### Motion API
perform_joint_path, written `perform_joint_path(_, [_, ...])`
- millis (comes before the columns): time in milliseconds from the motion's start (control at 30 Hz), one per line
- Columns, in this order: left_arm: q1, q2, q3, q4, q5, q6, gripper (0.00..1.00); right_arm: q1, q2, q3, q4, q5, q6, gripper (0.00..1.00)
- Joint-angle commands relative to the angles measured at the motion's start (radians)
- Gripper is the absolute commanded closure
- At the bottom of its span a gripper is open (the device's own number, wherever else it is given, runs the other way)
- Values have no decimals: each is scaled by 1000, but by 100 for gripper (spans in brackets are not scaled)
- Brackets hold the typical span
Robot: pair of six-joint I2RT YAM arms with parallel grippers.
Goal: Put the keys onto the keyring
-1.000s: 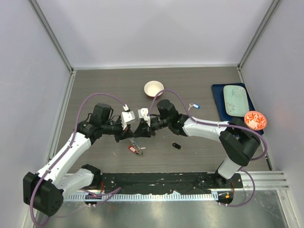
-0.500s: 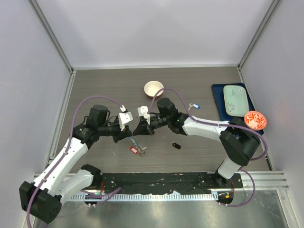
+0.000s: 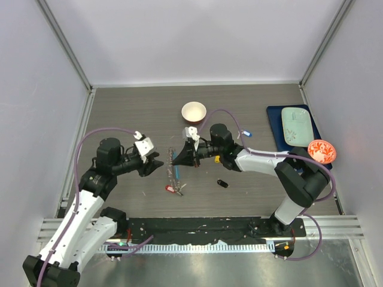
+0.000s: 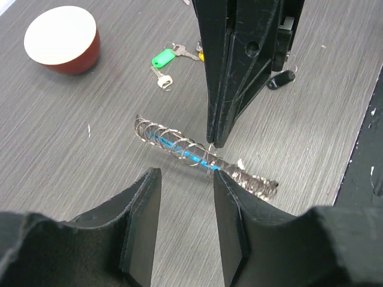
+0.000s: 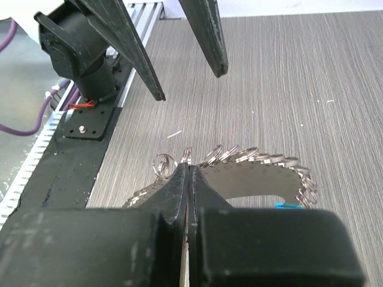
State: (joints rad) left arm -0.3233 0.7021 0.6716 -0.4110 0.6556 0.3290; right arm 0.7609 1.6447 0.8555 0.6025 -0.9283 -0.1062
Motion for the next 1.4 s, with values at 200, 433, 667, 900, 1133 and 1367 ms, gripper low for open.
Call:
perform_joint_path(200, [30, 48, 0, 103, 144, -54, 56, -14, -65, -55, 418, -44, 213, 99])
perform_joint_path(433, [29, 56, -6, 127, 191, -68, 57, -15, -65, -79, 615, -52, 362, 99])
perform_joint_path(667, [30, 82, -1, 133, 283, -87, 58, -15, -100, -101, 616, -11, 350, 99])
perform_joint_path(900, [26, 51, -27, 196, 332, -218, 64, -15, -157, -111, 461, 124, 237, 99])
perform_joint_path(1133, [-78, -78, -78, 282, 317, -323, 67, -15, -164, -105, 398, 174, 192, 99])
perform_joint_path(1367, [-174, -138, -107, 360, 63, -430, 53, -15, -161, -110, 434, 126, 206, 99])
